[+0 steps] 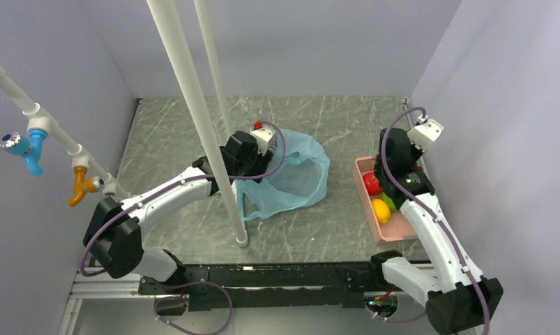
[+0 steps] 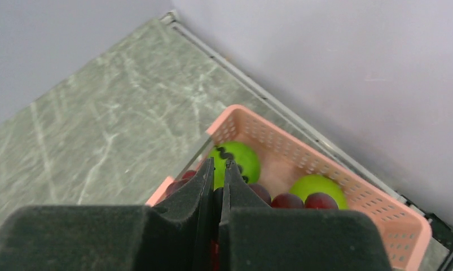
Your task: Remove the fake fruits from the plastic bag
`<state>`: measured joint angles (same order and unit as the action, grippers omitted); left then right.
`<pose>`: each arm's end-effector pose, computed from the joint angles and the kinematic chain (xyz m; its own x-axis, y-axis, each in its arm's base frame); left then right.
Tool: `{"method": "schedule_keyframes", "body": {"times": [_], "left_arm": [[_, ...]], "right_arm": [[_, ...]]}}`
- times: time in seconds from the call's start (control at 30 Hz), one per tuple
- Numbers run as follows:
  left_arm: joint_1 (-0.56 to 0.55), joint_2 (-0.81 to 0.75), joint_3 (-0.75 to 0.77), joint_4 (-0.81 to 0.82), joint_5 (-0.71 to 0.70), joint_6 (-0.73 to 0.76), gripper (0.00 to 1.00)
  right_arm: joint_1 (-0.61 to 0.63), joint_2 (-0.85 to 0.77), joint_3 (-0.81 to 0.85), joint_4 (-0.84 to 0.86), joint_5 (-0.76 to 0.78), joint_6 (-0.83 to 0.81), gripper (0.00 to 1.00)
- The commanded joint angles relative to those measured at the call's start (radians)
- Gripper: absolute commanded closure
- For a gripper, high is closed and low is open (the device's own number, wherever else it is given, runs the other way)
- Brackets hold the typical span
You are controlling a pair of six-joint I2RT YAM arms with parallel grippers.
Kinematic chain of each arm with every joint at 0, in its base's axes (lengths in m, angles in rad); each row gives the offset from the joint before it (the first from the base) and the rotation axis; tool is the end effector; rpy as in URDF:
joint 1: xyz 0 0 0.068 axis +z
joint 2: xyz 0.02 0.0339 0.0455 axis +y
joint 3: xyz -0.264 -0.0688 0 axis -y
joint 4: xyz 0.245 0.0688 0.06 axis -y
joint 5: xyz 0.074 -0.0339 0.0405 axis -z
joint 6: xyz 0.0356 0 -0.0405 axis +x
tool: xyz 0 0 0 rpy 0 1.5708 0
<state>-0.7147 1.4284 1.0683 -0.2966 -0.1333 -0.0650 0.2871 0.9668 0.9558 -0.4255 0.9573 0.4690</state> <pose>0.2444 -0.2058 0.2779 -0.4972 0.3462 -0.7956 0.5389 0.8418 0.0295 0.2013 0.0291 0.3481 -0.1142 0.2376 -0.9646 0.6718 0.7338 0.1013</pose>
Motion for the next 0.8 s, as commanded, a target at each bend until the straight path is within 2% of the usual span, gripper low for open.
{"method": "schedule_keyframes", "body": {"times": [0.0, 0.1, 0.13, 0.17, 0.3, 0.53, 0.6, 0.7, 0.77], "left_arm": [[-0.002, -0.071, 0.02, 0.022, 0.011, -0.002, 0.36], [-0.002, -0.099, 0.013, 0.024, -0.005, 0.002, 0.31], [-0.001, -0.112, 0.012, 0.024, -0.013, 0.003, 0.24], [-0.002, -0.123, 0.009, 0.024, -0.023, 0.005, 0.22], [-0.001, -0.169, -0.004, 0.027, -0.065, 0.009, 0.2], [-0.002, -0.265, -0.045, 0.059, -0.134, 0.016, 0.2], [-0.001, -0.289, -0.059, 0.067, -0.16, 0.017, 0.2], [-0.002, -0.325, -0.075, 0.079, -0.198, 0.016, 0.19], [-0.001, -0.345, -0.087, 0.088, -0.224, 0.009, 0.18]], "right_arm": [[-0.164, 0.008, -0.002, 0.039, -0.147, 0.065, 1.0], [-0.274, 0.028, -0.021, 0.035, -0.267, 0.125, 1.0], [-0.309, 0.031, -0.03, 0.031, -0.301, 0.147, 1.0], [-0.332, 0.033, -0.043, 0.029, -0.323, 0.164, 1.0], [-0.372, 0.032, -0.107, 0.023, -0.318, 0.212, 1.0], [-0.402, 0.0, -0.235, 0.034, -0.359, 0.277, 0.91], [-0.403, -0.014, -0.248, 0.018, -0.354, 0.282, 0.83], [-0.402, -0.049, -0.253, 0.012, -0.347, 0.249, 0.48], [-0.403, -0.081, -0.247, 0.019, -0.382, 0.208, 0.35]]}}
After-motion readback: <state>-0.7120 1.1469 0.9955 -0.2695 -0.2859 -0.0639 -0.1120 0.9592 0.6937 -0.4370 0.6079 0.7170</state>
